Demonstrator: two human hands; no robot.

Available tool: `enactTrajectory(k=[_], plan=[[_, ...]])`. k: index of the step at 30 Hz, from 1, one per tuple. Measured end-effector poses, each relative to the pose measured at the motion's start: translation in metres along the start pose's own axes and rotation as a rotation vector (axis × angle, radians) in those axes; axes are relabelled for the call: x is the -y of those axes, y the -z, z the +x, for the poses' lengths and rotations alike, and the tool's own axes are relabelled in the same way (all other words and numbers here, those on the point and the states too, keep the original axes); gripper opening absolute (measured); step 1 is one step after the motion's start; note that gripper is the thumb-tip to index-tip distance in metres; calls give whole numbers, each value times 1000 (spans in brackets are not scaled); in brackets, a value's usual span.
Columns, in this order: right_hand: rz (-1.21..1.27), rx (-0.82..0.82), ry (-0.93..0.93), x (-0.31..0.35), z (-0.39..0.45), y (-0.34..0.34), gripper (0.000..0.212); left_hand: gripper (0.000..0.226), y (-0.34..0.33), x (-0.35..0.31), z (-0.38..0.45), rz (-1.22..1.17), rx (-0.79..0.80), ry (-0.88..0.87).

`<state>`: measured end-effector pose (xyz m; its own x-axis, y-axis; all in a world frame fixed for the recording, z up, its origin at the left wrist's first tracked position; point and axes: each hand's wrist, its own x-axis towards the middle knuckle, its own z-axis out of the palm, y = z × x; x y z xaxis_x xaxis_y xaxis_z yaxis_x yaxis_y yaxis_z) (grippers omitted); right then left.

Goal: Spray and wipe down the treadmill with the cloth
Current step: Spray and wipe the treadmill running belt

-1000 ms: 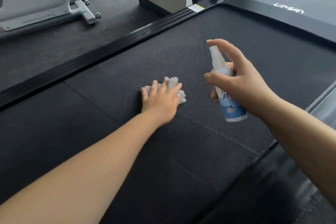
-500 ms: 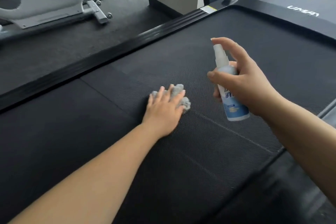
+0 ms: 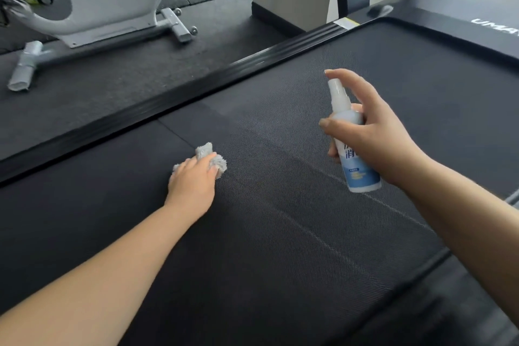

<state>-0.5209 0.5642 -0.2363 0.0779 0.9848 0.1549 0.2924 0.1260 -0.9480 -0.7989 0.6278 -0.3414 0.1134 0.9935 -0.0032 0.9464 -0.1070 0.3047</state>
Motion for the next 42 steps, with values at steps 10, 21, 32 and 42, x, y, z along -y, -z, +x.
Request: enactTrajectory(k=[10,21,32,42], plan=[[-92,-32,-48,-12,0,-18,61,27,56,-53,11,-250,121,-5],[-93,-81,-282,37,-33,-52,66,35,139,-57,-34,-102,205,-109],[-52,-170,-503,197,-73,-41,63,41,305,-90,-96,-114,182,-115],[-36,-238,-456,352,-89,-44,62,37,446,-89,-120,-56,158,-240]])
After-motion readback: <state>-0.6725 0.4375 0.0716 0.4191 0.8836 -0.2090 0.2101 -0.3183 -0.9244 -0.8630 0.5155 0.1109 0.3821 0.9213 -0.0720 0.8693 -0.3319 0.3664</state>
